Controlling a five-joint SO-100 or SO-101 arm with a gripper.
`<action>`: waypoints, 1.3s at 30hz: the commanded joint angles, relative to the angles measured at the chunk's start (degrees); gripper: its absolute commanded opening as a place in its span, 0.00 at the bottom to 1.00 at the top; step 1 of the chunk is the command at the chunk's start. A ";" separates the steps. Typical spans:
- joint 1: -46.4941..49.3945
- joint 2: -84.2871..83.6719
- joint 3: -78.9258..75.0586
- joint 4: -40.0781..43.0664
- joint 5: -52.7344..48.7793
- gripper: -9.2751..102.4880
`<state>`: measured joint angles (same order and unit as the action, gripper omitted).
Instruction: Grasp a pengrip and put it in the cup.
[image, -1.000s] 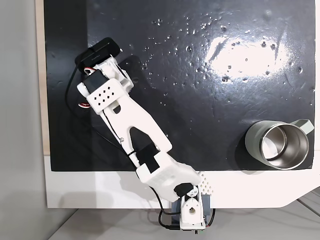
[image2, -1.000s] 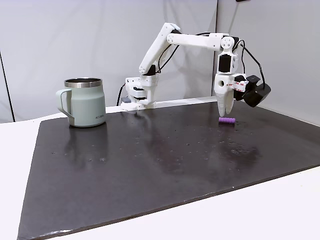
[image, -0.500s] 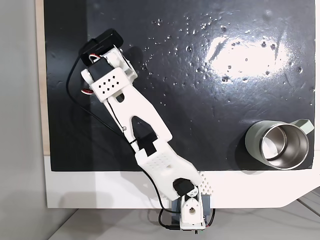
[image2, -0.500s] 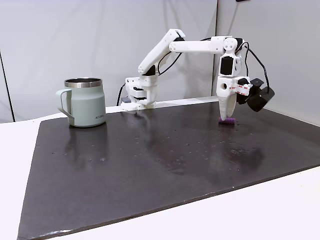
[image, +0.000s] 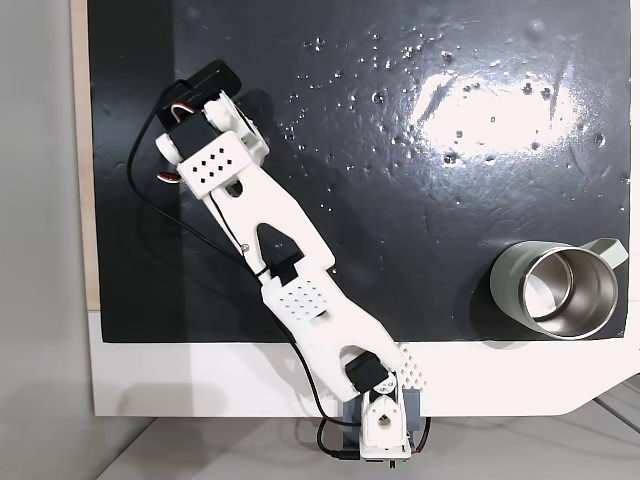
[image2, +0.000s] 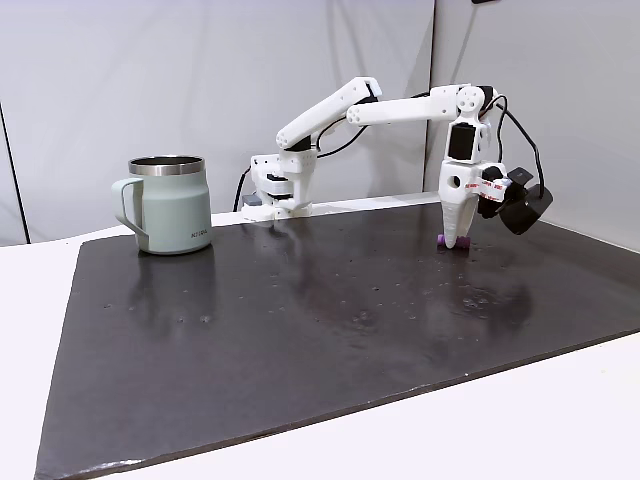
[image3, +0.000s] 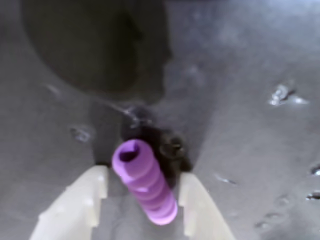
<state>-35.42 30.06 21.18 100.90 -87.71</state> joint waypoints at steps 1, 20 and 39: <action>-0.35 0.00 -2.81 0.70 0.18 0.19; -1.58 34.01 23.82 1.14 0.88 0.08; 22.94 92.46 65.65 1.14 1.32 0.08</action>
<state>-19.42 115.49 85.96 101.51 -87.71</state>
